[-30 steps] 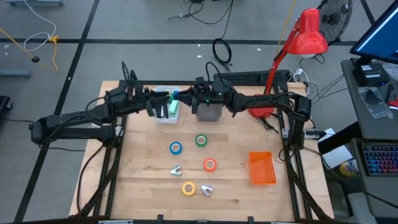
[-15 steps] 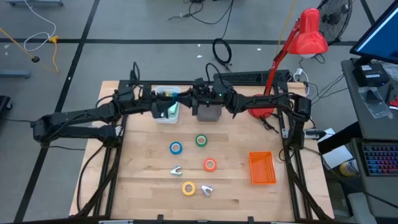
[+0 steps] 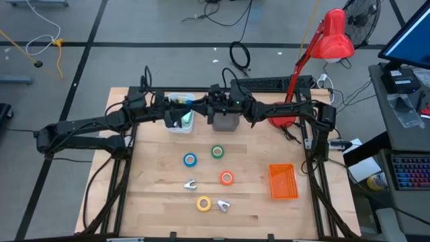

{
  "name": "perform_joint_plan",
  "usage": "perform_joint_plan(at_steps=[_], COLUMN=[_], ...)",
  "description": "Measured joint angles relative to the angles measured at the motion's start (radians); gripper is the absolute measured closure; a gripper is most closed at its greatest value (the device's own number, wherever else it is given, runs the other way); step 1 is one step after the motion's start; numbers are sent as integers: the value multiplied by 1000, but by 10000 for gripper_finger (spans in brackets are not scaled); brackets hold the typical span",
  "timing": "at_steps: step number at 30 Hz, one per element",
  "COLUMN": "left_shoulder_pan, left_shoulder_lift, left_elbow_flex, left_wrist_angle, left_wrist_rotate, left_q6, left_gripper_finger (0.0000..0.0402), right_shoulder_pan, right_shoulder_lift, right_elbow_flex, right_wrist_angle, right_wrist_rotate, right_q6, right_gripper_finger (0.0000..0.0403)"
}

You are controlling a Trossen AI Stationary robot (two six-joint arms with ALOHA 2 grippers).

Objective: Pick and place Stapler, Stapler remover, tape
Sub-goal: Put the blue stapler into the white bin

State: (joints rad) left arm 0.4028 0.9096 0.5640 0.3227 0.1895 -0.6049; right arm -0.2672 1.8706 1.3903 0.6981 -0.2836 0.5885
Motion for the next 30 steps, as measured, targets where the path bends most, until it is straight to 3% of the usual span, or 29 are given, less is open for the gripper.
perform_joint_plan(at_steps=[30], left_shoulder_pan=[1], left_shoulder_lift=[0], left_elbow_flex=[-2], left_wrist_angle=[39], left_wrist_rotate=[54], left_q6=[60], left_gripper_finger=[174], right_shoulder_pan=[27], right_shoulder_lift=[11], right_elbow_flex=[1], right_wrist_angle=[-29], right_wrist_rotate=[20], right_q6=[162], right_gripper_finger=[344])
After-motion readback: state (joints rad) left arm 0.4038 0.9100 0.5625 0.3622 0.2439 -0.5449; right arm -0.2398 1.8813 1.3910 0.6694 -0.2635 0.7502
